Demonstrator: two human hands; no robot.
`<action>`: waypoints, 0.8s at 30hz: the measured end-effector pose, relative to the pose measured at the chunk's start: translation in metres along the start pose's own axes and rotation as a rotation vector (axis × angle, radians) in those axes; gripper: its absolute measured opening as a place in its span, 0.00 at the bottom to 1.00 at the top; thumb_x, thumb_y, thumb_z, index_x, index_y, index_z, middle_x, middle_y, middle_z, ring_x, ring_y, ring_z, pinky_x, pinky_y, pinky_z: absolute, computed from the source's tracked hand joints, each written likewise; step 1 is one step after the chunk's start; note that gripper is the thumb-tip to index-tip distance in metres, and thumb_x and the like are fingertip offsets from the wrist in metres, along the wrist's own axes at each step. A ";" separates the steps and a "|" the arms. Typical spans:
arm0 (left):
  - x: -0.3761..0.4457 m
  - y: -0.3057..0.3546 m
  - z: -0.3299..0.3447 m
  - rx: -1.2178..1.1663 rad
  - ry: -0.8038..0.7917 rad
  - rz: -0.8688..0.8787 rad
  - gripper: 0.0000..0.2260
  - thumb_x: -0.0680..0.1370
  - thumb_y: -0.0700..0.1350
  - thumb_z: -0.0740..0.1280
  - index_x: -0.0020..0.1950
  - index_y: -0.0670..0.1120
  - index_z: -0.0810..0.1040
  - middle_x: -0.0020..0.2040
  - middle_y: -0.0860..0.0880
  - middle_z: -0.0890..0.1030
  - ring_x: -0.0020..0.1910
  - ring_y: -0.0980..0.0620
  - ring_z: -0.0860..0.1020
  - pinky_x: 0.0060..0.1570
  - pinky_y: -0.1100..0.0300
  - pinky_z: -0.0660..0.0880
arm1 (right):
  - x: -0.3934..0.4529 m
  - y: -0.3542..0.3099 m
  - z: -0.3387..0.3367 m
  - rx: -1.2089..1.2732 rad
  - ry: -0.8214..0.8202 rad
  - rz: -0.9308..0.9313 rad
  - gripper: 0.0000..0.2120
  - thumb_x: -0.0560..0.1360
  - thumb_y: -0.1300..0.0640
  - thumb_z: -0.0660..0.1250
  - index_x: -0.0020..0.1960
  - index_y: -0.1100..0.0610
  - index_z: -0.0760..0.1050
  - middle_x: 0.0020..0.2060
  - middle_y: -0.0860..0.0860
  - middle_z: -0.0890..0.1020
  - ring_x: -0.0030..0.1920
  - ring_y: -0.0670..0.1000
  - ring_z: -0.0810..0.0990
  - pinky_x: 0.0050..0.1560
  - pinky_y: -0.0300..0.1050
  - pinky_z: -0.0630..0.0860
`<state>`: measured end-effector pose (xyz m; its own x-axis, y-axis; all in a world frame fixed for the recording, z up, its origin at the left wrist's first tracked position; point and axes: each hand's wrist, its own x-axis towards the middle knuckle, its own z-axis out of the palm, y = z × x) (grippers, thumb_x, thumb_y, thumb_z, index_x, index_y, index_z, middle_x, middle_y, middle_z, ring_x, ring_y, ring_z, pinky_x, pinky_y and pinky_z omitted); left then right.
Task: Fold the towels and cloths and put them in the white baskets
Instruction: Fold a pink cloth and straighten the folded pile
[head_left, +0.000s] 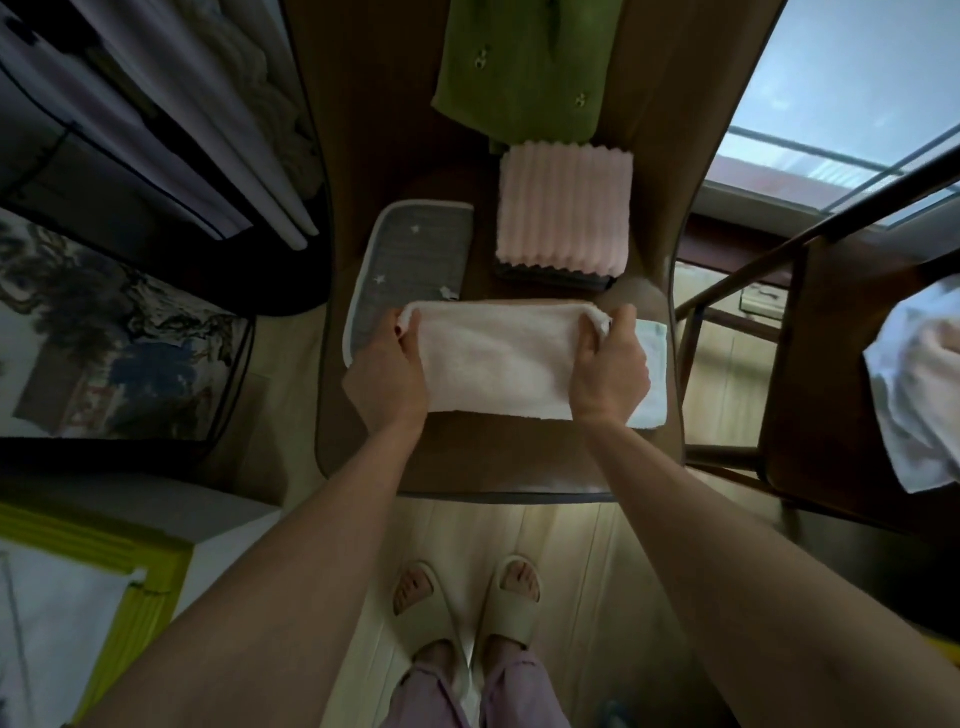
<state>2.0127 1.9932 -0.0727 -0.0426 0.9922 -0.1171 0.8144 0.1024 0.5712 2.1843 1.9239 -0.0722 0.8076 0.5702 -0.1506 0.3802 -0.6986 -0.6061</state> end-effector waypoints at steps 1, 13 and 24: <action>0.003 -0.003 0.004 0.010 0.000 0.011 0.15 0.83 0.52 0.56 0.57 0.44 0.76 0.50 0.44 0.81 0.49 0.46 0.79 0.43 0.56 0.70 | 0.004 0.003 0.005 0.001 0.002 0.005 0.11 0.82 0.50 0.59 0.58 0.56 0.69 0.46 0.50 0.78 0.45 0.48 0.76 0.48 0.45 0.70; 0.014 -0.020 0.032 0.070 0.004 -0.049 0.17 0.84 0.51 0.53 0.66 0.44 0.72 0.56 0.44 0.80 0.54 0.45 0.78 0.46 0.59 0.64 | 0.025 0.017 0.033 -0.162 -0.056 -0.110 0.12 0.83 0.53 0.56 0.60 0.59 0.68 0.38 0.50 0.74 0.37 0.50 0.73 0.41 0.45 0.67; 0.030 -0.011 0.042 0.056 0.075 -0.086 0.15 0.83 0.52 0.56 0.62 0.43 0.72 0.57 0.44 0.78 0.56 0.46 0.76 0.51 0.56 0.70 | 0.032 0.029 0.029 -0.031 -0.128 -0.133 0.07 0.82 0.56 0.59 0.50 0.60 0.70 0.40 0.51 0.77 0.39 0.49 0.74 0.41 0.41 0.69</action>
<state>2.0270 2.0189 -0.1167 -0.1545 0.9828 -0.1015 0.8370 0.1848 0.5150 2.2084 1.9342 -0.1172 0.6860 0.7075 -0.1696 0.4951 -0.6249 -0.6036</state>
